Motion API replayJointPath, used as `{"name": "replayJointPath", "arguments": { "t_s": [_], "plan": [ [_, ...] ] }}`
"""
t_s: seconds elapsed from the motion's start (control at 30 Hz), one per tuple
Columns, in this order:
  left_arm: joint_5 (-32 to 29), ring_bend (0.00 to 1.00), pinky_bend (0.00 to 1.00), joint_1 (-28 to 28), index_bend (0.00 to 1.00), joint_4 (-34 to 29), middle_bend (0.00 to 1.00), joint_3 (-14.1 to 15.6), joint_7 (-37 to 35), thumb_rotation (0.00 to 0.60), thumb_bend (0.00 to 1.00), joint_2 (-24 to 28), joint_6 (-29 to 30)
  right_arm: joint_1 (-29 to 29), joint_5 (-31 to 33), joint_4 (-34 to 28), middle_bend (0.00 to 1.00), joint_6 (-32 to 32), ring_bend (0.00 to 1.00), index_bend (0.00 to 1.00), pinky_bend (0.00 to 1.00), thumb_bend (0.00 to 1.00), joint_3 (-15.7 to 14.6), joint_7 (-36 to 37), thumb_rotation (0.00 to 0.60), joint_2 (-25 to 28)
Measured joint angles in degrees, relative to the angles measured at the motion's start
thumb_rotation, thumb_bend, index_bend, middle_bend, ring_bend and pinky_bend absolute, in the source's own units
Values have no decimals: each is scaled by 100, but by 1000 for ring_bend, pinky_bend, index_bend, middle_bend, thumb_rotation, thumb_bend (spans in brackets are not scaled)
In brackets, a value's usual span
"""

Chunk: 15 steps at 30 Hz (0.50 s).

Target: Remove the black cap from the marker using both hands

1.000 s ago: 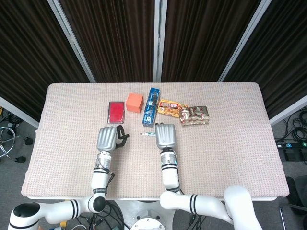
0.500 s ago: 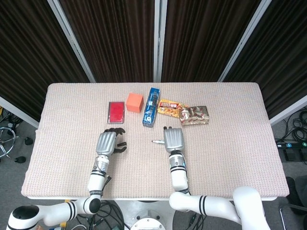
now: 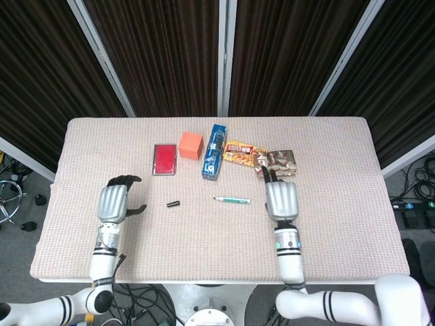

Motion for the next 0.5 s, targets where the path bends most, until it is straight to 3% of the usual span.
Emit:
{"name": "replayJointPath", "arguments": {
  "t_s": [0.03, 0.1, 0.17, 0.3, 0.4, 0.5],
  "plan": [
    [60, 127, 188, 85, 274, -86, 190, 134, 10, 600, 99, 177, 8, -148, -218, -30, 94, 118, 62, 82, 182, 0, -196, 93, 600, 164],
    [245, 92, 156, 299, 268, -231, 167, 484, 53, 600, 92, 527, 63, -518, -629, -58, 27, 336, 0, 20, 28, 0, -670, 373, 600, 555],
    [417, 82, 146, 519, 266, -305, 161, 785, 89, 600, 91, 715, 156, -845, -856, -71, 12, 458, 0, 2, 2, 0, -1040, 765, 600, 891],
    [879, 82, 151, 1014, 263, -259, 163, 1355, 213, 600, 91, 820, 532, -1468, -1138, -15, 9, 575, 0, 0, 0, 0, -1473, 1621, 600, 1147],
    [1063, 82, 152, 1327, 262, -122, 163, 1657, 275, 600, 91, 808, 733, -1957, -1400, 161, 8, 662, 0, 0, 0, 0, -1750, 2141, 600, 1173],
    [1120, 82, 152, 1577, 262, -41, 164, 1770, 159, 600, 91, 797, 828, -2256, -1654, 424, 6, 730, 0, 0, 0, 0, -1875, 2414, 600, 1113]
  ]
}}
